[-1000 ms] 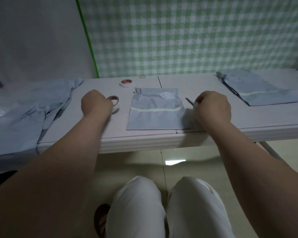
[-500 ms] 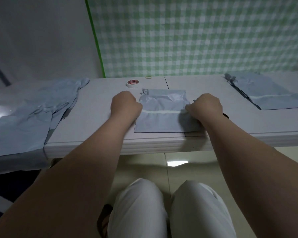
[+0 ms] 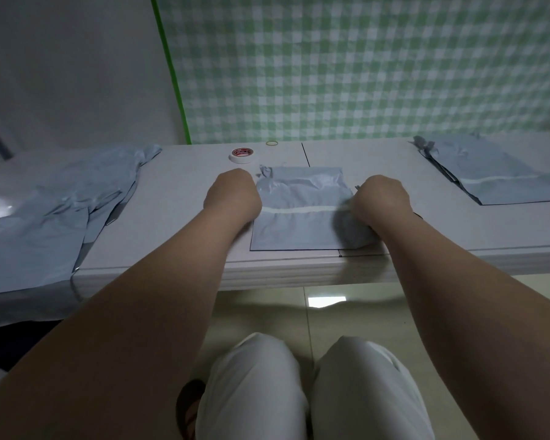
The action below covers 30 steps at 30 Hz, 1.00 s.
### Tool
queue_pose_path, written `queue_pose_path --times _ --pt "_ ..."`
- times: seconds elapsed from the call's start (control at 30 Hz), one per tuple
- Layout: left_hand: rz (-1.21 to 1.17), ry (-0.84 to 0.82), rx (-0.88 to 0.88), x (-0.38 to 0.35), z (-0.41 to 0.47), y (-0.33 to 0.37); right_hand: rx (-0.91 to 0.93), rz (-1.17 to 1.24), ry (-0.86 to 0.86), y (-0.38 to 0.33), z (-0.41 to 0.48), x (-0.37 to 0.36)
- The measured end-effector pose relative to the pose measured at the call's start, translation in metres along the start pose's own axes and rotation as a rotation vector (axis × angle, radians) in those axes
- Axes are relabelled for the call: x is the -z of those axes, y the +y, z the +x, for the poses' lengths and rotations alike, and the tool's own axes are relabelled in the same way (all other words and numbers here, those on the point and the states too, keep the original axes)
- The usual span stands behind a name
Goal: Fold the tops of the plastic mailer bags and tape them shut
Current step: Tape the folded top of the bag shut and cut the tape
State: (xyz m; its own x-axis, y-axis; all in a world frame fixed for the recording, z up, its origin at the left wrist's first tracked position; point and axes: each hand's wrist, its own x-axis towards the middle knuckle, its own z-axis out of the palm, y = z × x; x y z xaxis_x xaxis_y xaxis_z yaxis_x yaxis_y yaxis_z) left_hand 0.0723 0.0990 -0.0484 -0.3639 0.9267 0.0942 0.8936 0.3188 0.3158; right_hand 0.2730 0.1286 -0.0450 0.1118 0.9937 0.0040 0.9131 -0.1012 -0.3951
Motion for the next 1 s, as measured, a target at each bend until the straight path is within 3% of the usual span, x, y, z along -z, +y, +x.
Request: queue_pose_path --times 0.23,0.4,0.53,0.57,0.67,0.73,0.83,1.0 --pt "0.053 -0.048 -0.04 0.001 0.001 0.01 0.013 -0.033 -0.006 -0.001 0.001 0.002" --pt "-0.002 -0.077 0.04 -0.005 0.002 0.014 -0.048 0.085 -0.046 0.001 0.004 0.005" --pt "-0.414 -0.167 0.179 0.001 0.01 0.011 -0.152 0.631 -0.162 0.001 0.007 0.01" --pt "-0.594 -0.219 0.228 0.004 0.011 0.011 -0.188 0.793 -0.219 0.001 0.007 0.013" --pt "-1.443 -0.376 0.487 0.017 0.002 0.013 -0.252 1.208 -0.403 0.002 0.004 0.021" --pt "-1.767 -0.392 0.588 0.02 -0.001 0.014 -0.292 1.486 -0.502 0.004 0.005 0.023" --pt "-1.943 -0.436 0.561 0.022 0.0 0.018 -0.369 1.844 -0.534 0.008 0.012 0.02" --pt "-1.965 -0.443 0.35 0.025 0.0 0.041 -0.363 2.032 -0.425 0.013 0.018 0.033"
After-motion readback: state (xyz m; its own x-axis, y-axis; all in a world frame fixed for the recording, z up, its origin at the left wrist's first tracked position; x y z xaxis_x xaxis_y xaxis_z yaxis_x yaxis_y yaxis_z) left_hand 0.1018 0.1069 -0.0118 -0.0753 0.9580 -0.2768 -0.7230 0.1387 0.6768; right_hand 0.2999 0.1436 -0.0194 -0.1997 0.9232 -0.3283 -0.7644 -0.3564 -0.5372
